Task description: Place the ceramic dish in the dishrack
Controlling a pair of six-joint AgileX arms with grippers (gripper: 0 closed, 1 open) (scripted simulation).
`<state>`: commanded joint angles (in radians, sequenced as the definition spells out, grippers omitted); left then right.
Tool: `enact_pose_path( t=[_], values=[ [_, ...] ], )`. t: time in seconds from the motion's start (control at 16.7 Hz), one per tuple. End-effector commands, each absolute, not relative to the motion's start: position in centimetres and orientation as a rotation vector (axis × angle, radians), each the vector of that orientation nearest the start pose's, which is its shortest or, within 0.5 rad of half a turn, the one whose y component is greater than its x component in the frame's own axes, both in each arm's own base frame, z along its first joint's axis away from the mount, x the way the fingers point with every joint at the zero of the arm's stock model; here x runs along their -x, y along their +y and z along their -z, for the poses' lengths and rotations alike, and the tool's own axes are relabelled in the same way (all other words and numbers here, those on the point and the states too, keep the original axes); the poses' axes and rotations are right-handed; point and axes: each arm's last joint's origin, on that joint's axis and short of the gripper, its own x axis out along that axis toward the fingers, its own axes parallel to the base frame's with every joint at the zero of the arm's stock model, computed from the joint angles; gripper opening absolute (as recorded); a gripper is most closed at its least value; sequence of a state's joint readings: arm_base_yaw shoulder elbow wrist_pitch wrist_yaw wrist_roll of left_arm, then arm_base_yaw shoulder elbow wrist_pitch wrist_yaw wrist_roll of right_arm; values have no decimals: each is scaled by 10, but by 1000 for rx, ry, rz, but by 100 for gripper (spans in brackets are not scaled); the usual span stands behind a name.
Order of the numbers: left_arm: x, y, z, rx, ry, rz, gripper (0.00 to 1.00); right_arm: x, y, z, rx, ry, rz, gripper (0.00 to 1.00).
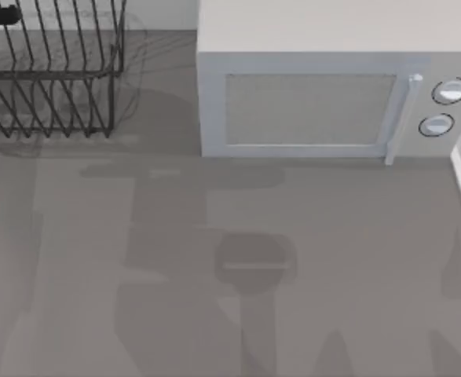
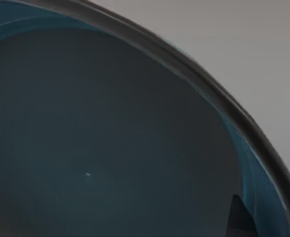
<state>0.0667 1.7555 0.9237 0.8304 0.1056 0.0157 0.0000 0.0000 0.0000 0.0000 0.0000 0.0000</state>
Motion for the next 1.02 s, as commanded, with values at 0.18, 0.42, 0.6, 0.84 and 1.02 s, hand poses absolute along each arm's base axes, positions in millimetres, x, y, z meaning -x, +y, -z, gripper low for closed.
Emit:
enact_pose_path(
  t=[0.18, 0.42, 0.6, 0.84, 1.02],
  values=[
    [-381, 25, -218, 0, 0, 20, 38, -106, -1, -160, 0, 0, 0, 100],
    [-381, 25, -218, 0, 0, 20, 68, -106, -1, -160, 0, 0, 0, 100],
    [-381, 25, -218, 0, 0, 20, 90, -106, -1, -160, 0, 0, 0, 100],
    [-381, 25, -218, 0, 0, 20, 100, -106, -1, -160, 0, 0, 0, 100],
    [-381, 25, -218, 0, 0, 20, 100, -106, -1, -160, 0, 0, 0, 100]
  ],
)
